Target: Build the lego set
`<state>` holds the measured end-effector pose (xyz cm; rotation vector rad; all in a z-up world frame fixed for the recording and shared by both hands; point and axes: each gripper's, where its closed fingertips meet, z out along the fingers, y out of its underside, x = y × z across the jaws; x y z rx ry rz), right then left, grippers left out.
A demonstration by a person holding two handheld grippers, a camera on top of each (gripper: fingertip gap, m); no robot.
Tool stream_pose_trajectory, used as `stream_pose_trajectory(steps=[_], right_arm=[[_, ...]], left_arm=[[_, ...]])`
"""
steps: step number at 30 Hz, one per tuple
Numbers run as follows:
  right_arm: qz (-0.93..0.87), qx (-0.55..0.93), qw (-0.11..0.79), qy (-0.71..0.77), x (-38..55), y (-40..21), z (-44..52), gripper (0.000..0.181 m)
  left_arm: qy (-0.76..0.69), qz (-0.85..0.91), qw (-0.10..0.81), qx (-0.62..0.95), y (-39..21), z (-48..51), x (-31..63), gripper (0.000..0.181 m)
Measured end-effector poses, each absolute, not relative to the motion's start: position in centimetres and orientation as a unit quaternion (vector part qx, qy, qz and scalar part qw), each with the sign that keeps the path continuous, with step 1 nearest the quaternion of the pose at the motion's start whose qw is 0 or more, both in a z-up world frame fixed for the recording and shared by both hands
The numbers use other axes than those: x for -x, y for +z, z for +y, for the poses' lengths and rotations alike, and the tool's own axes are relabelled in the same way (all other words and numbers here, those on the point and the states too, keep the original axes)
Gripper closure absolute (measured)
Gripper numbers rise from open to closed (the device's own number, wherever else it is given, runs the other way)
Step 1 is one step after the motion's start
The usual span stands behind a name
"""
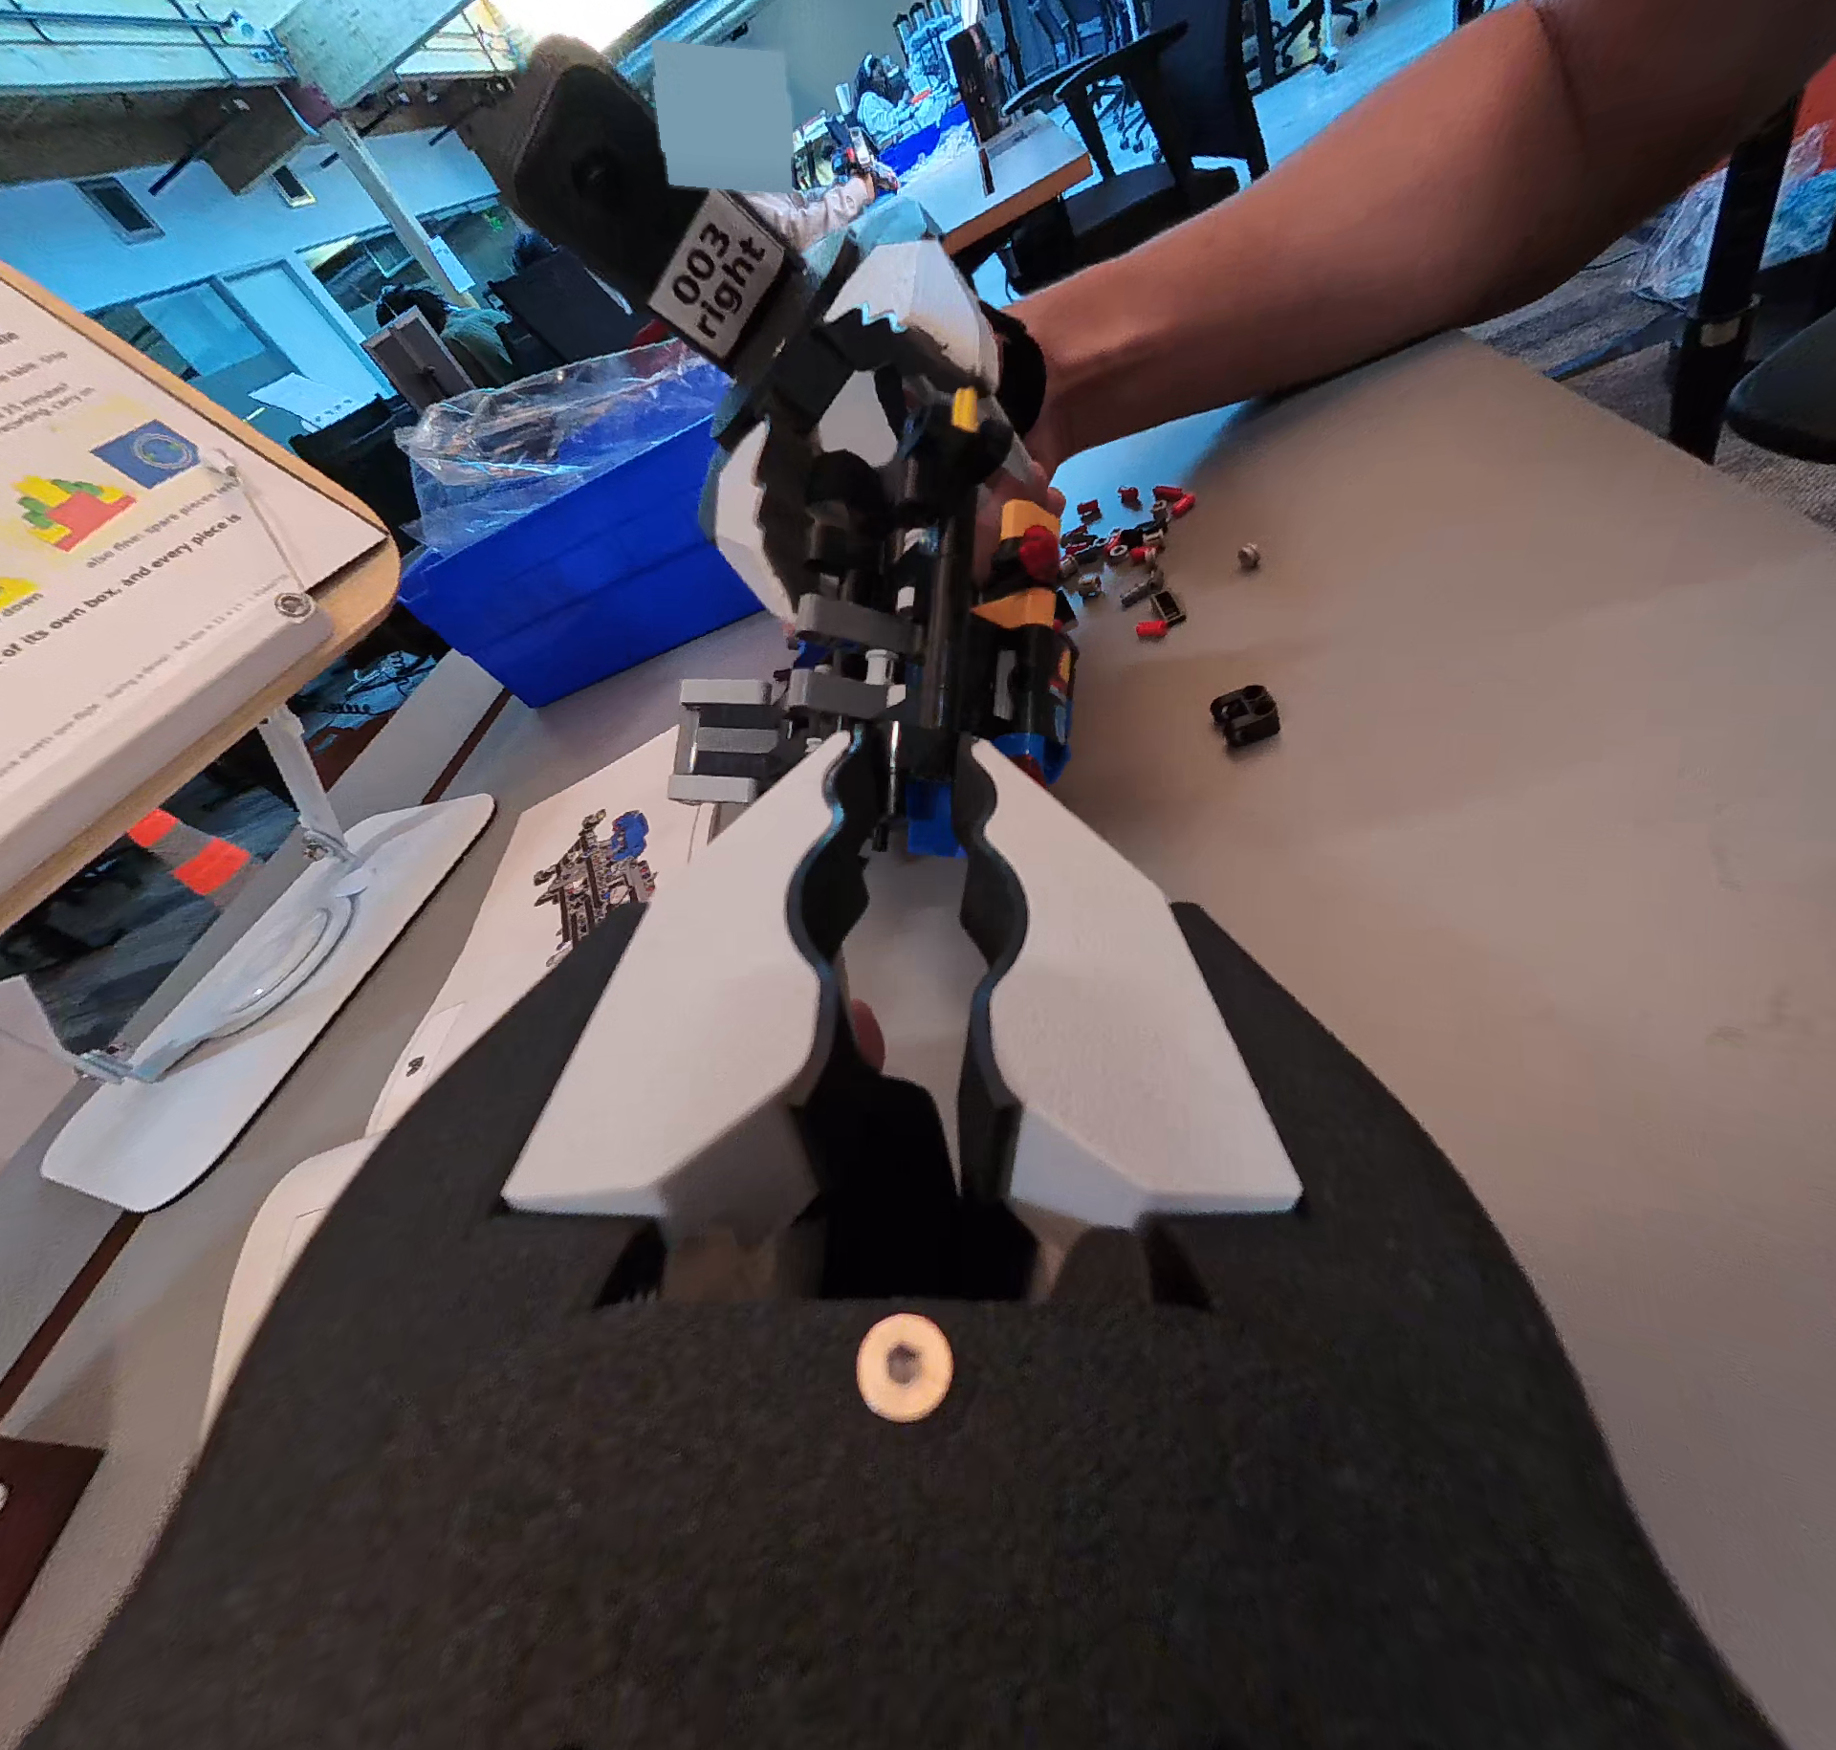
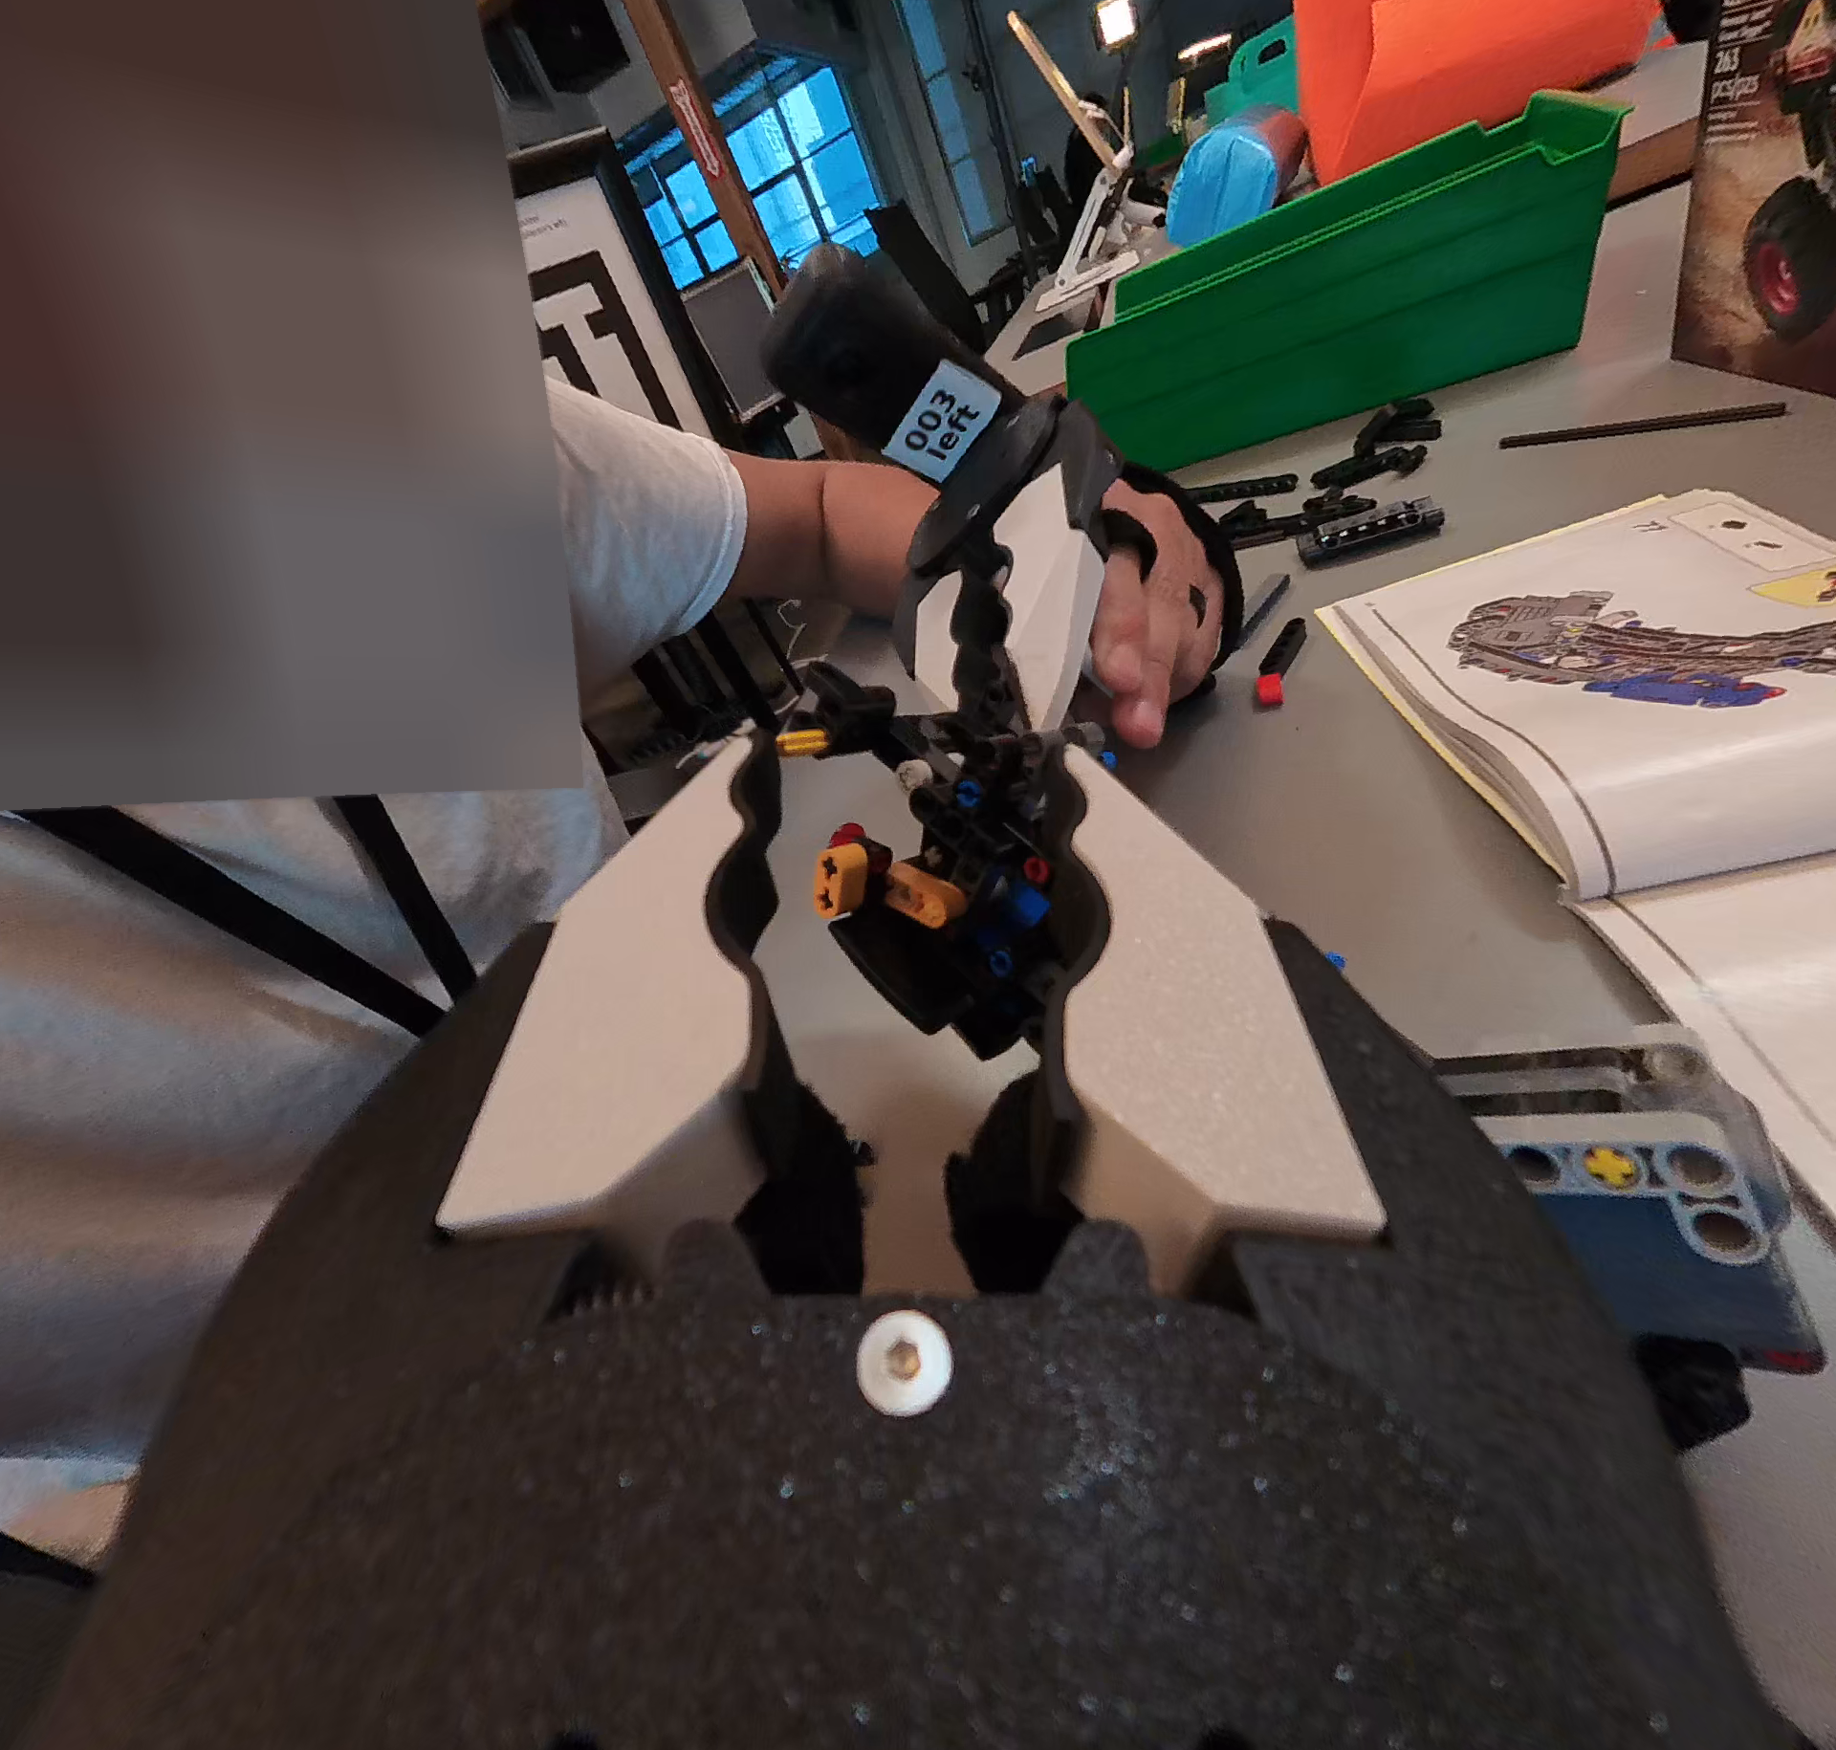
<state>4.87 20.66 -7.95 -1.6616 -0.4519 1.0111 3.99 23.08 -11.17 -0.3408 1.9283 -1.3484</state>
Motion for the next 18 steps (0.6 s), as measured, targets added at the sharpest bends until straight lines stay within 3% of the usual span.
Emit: stream_pose_trajectory(steps=[18], right_arm=[[-0.203,0.715,0.535,0.402,-4.62,-8.31,20.86,0.131]], left_arm=[[-0.504,0.763,0.385,0.129,-11.77,23.12,-4.07,0.17]])
